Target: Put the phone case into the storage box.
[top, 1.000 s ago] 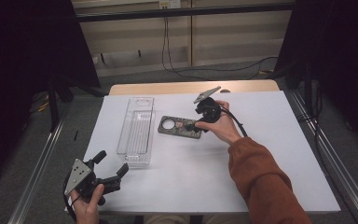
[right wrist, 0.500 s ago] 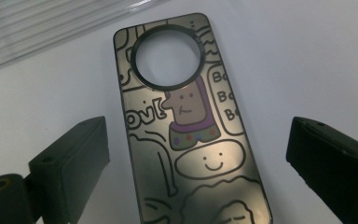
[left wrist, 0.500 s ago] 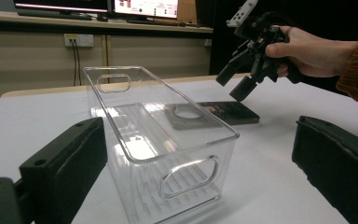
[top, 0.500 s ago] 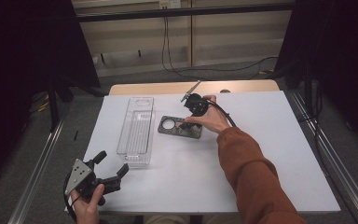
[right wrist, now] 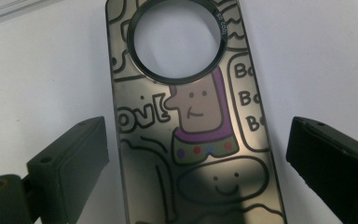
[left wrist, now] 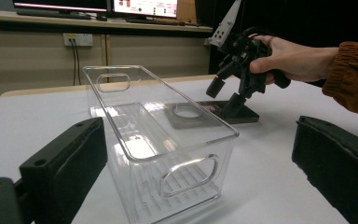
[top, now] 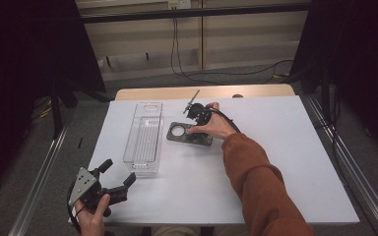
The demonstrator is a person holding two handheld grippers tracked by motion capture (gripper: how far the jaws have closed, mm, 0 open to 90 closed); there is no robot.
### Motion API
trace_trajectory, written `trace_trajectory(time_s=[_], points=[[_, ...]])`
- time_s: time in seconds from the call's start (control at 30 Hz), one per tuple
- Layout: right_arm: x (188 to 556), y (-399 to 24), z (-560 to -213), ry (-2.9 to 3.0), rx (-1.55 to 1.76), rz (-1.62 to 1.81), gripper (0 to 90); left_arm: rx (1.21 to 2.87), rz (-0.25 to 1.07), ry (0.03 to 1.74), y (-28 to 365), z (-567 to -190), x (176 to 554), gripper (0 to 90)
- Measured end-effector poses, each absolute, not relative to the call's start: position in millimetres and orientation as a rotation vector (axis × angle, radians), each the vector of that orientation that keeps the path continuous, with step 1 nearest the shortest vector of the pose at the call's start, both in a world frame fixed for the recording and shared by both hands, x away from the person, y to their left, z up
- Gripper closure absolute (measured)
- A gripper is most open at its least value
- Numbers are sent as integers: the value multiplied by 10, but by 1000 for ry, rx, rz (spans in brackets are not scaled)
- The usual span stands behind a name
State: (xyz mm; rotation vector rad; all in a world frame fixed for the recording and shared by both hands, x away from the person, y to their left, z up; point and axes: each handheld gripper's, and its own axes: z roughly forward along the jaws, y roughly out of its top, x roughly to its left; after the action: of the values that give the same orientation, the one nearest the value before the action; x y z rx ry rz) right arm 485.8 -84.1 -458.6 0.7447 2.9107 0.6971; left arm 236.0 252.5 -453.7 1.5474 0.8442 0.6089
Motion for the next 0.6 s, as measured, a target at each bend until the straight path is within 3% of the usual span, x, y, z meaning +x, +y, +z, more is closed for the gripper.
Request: trace_trajectory(time_s=[0.27, 0.37, 0.6], points=[[4850, -761, -4698, 2903, 724, 695, 61, 1550, 605, 842, 2515, -4540, 2360, 34], [4857, -752, -4749, 2928, 698, 693, 0, 1555, 603, 838, 2522, -4540, 2361, 34], [4831, -731, -4751, 2929, 713, 671, 10, 1559, 606, 838, 2512, -4540, 2359, 34]])
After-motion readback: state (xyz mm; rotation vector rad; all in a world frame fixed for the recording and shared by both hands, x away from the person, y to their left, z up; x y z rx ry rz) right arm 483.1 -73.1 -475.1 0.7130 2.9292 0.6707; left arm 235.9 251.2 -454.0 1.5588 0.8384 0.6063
